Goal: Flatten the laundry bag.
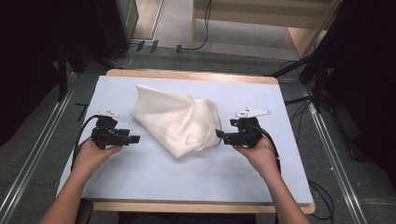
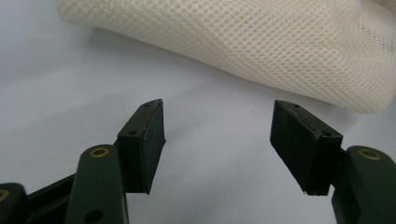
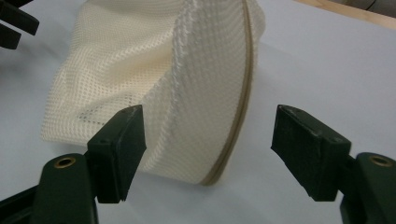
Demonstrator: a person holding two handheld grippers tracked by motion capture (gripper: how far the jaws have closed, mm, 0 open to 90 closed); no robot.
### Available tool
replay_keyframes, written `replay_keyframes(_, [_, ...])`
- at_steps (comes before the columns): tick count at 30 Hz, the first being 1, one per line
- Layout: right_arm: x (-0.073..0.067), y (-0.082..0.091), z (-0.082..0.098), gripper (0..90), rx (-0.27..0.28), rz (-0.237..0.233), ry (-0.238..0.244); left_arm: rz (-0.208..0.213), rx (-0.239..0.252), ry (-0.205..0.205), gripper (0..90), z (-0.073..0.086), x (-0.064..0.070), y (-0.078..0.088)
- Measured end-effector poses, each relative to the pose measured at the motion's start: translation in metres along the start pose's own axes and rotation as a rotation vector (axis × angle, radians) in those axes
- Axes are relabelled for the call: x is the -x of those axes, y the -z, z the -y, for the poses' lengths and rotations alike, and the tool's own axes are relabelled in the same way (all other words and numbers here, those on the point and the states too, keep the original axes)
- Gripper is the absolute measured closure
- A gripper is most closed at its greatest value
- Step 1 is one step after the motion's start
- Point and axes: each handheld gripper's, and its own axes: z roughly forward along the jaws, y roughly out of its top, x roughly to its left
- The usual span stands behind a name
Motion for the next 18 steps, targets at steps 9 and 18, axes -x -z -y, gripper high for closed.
replay_keyframes(9, [-0.001, -0.025, -0.012, 59.5, -0.003, -0.01, 0.01, -0.005, 0.007, 0.013, 36.4, 0.004, -0.001, 0.005])
replay_keyframes(18, [-0.027, -0.037, -0.014, 86.5, 0.022, -0.112, 0.086, -0.003, 0.019, 0.018, 36.5, 0.007, 0.004, 0.013])
